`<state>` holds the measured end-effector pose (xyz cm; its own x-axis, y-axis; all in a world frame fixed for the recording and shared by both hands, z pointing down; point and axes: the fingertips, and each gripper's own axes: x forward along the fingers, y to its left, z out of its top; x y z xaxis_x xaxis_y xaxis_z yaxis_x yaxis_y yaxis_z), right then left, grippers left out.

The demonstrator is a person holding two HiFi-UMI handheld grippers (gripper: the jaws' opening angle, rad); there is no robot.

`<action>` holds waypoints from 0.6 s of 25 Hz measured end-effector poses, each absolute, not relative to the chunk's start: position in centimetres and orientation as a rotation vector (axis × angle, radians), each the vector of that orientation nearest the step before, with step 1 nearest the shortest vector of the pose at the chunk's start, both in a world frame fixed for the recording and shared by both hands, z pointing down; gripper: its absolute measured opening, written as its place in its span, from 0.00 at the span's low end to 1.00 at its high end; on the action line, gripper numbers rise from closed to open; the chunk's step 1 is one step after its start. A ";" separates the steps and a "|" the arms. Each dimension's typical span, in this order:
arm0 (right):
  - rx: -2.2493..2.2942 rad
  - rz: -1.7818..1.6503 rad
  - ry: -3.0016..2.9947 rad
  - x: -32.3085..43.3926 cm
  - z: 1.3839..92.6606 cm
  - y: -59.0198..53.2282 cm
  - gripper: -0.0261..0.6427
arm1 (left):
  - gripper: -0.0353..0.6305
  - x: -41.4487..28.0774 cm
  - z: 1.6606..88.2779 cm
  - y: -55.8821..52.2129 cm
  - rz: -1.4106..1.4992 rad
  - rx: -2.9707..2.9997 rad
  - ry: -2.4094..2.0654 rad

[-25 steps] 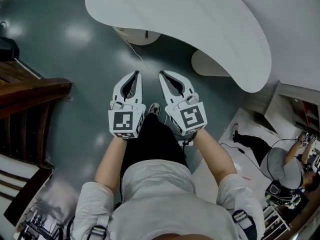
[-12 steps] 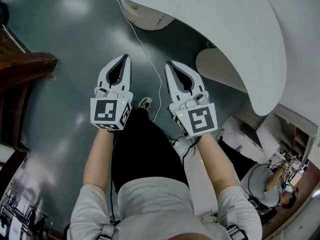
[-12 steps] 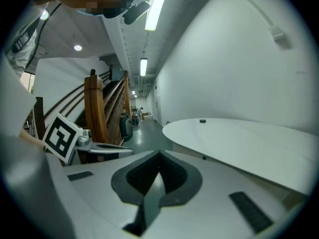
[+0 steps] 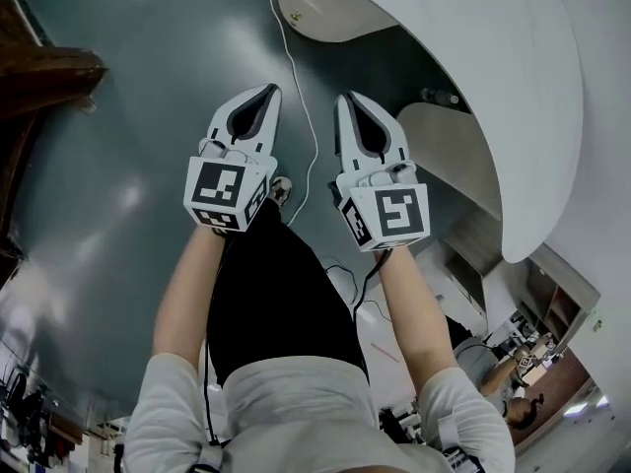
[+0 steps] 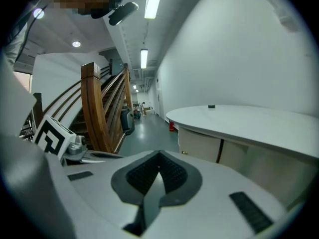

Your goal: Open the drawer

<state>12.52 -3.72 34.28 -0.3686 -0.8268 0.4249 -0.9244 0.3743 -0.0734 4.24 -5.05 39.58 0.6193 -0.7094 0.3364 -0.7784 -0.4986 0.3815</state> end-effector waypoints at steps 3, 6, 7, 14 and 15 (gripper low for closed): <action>1.505 0.461 -2.321 11.7 35.8 -4.7 0.06 | 0.06 4.3 41.9 -6.3 0.186 2.326 -1.175; 1.492 0.505 -2.304 11.9 37.4 -5.5 0.06 | 0.06 5.0 44.1 -7.3 0.232 2.358 -1.173; 1.487 0.507 -2.302 11.9 37.8 -5.9 0.06 | 0.06 5.1 44.8 -7.7 0.237 2.360 -1.169; 1.492 0.512 -2.284 12.3 40.2 -8.6 0.06 | 0.06 5.4 49.5 -10.3 0.235 2.300 -1.169; 1.497 0.513 -2.289 12.4 40.6 -9.0 0.06 | 0.06 5.5 50.4 -10.7 0.238 2.285 -1.175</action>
<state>12.41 -9.00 40.59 -0.3760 -0.7921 0.4808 -0.9216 0.3737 -0.1050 5.55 -10.72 50.36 0.6017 -0.6953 0.3931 -0.7935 -0.4641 0.3936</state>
